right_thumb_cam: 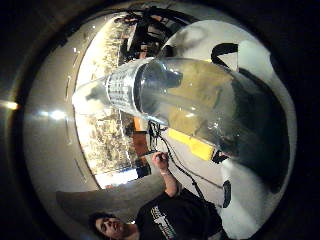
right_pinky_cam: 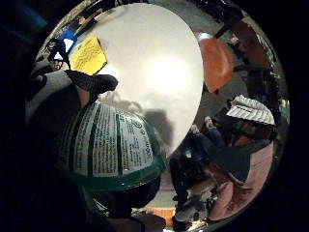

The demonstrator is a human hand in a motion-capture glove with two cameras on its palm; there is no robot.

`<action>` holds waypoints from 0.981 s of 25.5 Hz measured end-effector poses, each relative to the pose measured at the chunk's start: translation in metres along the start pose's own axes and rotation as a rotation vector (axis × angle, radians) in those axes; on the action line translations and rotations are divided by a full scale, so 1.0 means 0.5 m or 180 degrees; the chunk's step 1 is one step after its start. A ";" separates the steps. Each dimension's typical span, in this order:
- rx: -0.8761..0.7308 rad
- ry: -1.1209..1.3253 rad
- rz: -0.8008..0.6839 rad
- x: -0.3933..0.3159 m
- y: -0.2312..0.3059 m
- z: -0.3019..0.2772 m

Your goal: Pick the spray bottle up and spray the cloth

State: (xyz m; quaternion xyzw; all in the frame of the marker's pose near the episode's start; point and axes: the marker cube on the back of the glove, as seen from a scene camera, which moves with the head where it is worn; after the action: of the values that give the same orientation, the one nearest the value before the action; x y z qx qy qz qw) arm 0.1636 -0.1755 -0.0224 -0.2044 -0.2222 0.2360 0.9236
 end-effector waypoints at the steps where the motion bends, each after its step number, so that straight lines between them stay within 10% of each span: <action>1: -0.0050 0.0080 0.0024 -0.003 -0.002 -0.002; 25: -0.0770 0.0870 0.0329 -0.044 -0.010 0.031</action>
State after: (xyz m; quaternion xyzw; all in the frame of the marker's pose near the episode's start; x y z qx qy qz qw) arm 0.1398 -0.1868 -0.0142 -0.3552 -0.1107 0.2247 0.9006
